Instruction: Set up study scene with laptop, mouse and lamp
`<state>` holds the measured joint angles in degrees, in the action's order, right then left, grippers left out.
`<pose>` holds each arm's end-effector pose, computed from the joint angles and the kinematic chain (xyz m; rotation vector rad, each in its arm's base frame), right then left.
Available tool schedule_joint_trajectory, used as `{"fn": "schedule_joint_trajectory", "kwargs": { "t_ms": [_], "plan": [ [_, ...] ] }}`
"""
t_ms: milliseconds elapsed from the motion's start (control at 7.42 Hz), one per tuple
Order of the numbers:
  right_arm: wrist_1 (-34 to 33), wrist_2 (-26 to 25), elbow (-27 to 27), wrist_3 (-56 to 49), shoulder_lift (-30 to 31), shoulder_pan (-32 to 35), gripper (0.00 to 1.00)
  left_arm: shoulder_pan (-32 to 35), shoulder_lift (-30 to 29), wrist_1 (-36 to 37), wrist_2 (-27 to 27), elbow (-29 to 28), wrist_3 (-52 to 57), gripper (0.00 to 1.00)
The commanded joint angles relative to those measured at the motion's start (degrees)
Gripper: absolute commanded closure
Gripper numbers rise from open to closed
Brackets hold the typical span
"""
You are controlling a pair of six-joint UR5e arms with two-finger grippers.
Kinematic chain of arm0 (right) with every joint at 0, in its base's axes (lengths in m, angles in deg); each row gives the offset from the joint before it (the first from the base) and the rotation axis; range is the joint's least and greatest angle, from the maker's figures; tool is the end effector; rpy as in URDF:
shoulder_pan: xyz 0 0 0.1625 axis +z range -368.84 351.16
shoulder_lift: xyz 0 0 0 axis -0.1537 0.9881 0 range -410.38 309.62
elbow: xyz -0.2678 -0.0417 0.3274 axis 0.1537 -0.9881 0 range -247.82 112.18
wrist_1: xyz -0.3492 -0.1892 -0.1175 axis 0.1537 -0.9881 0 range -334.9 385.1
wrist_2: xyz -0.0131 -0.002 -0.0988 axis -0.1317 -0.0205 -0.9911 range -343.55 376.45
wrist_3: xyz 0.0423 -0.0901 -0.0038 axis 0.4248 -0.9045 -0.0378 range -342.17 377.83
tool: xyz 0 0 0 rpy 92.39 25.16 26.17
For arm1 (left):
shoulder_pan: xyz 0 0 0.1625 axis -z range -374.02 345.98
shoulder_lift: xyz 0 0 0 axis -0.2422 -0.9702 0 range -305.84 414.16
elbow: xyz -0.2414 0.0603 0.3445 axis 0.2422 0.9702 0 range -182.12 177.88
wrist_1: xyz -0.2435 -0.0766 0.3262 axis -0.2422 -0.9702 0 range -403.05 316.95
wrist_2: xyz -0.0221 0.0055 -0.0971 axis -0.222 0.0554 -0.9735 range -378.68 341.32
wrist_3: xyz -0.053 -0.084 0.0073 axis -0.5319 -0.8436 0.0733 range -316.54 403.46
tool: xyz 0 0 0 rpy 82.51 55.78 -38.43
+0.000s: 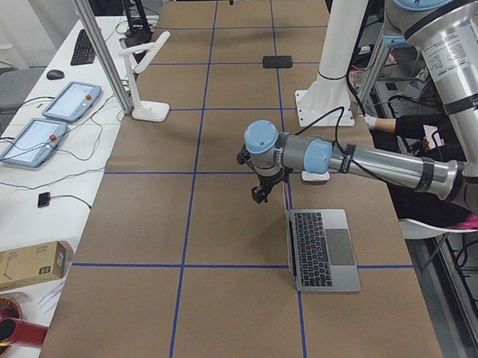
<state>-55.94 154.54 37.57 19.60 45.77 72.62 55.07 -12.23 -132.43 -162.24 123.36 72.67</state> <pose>-0.0094 -0.4607 0.5542 0.2232 -0.8572 -0.2436 0.0656 -0.3207 0.5098 0.2580 0.9506 0.8977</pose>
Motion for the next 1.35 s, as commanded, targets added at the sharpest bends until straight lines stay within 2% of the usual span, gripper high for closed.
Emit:
{"fn": "schedule_joint_trajectory", "kwargs": {
  "t_ms": [0, 673, 1212],
  "plan": [
    [0.09, -0.01, -0.01, -0.02, 0.0, 0.01, 0.0, -2.89, 0.12, 0.09, -0.05, -0.06, 2.87, 0.0],
    [0.09, -0.28, -0.01, -0.1, -0.09, 0.01, 0.0, -8.25, 0.03, 0.09, 2.06, -0.32, 9.1, 0.01],
    [0.09, -0.54, -0.09, -0.11, -0.17, 0.01, 0.0, -8.35, 0.56, 0.26, 6.97, -0.59, 16.21, 0.03]
  ]
}}
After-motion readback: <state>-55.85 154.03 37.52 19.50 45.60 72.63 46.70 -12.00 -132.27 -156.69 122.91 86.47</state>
